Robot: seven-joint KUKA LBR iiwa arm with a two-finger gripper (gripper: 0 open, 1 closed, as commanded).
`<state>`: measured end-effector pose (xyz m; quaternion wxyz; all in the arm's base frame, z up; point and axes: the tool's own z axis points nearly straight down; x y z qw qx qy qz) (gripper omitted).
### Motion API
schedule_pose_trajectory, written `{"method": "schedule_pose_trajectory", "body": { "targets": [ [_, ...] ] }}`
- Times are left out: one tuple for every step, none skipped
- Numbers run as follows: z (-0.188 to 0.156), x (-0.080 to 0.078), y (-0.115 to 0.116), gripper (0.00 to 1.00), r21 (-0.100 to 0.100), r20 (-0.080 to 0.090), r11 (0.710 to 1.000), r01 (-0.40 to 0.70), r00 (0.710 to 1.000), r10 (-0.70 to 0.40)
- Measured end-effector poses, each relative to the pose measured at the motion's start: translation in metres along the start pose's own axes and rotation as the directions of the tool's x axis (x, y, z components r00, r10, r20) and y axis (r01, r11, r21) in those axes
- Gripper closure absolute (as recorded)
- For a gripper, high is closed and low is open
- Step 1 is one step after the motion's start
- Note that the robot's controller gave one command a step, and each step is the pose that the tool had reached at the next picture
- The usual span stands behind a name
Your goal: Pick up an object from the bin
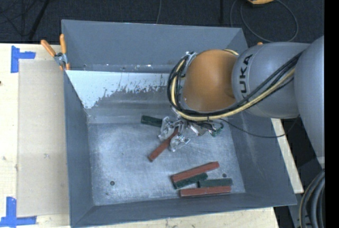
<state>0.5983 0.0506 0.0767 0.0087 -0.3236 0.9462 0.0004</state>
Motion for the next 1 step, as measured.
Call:
{"method": "schedule_pose_trajectory", "body": {
  "targets": [
    [0.0, 0.0, 0.0, 1.0, 0.0, 0.0, 1.0, 0.0, 1.0, 0.0]
  ]
}}
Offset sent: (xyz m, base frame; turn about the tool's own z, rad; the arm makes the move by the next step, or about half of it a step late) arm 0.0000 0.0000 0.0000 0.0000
